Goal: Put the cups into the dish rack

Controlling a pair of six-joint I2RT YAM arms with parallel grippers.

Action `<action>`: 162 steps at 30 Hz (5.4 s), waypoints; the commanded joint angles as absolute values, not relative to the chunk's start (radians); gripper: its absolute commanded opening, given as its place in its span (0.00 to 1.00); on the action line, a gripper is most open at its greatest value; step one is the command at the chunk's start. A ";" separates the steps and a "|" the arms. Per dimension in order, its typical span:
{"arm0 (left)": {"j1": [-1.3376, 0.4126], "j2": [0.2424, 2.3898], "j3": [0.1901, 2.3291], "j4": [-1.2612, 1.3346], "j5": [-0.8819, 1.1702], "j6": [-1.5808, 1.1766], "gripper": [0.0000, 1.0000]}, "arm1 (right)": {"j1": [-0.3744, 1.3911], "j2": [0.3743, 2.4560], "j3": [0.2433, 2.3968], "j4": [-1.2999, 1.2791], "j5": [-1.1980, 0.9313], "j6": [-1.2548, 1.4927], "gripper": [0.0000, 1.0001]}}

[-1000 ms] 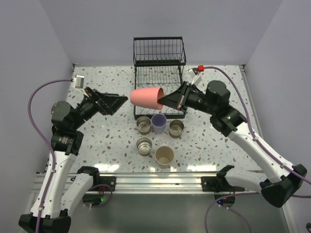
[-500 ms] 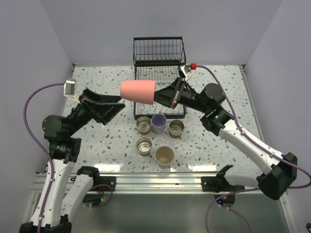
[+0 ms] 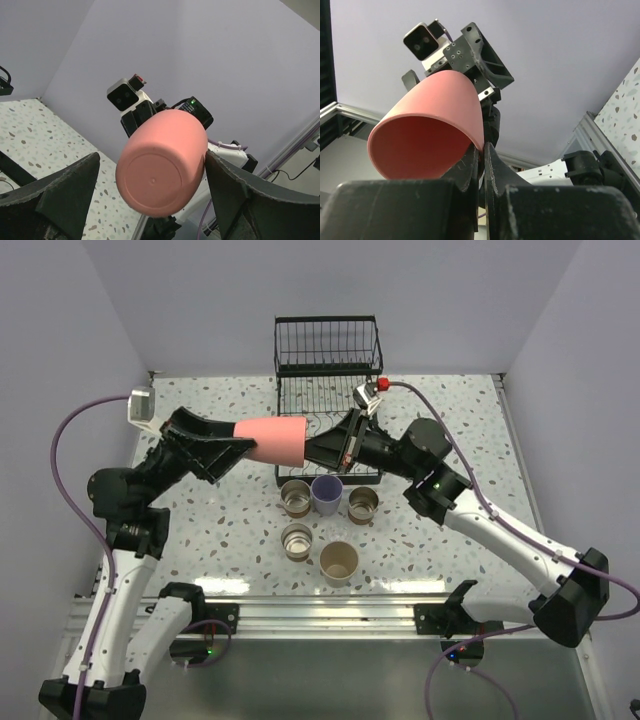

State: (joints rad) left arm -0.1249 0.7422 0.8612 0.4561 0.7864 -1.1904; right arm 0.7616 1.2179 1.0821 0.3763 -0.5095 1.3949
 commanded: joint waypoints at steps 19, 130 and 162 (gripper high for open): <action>-0.126 0.765 0.953 0.388 0.808 -1.152 0.95 | 0.775 1.262 1.063 0.650 -0.445 1.463 0.00; -0.480 2.069 1.502 0.318 -0.433 -0.232 0.07 | 0.624 1.049 1.368 -1.017 0.232 0.644 0.98; -0.494 1.907 1.575 -0.053 -0.420 -0.308 1.00 | 0.624 1.046 1.324 -0.963 0.155 0.629 0.97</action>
State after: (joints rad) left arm -0.4873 2.0453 1.5753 0.0242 -0.4198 -0.2741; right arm 0.6270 1.0351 1.3243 -1.0042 0.1871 0.6521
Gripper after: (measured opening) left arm 0.997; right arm 0.977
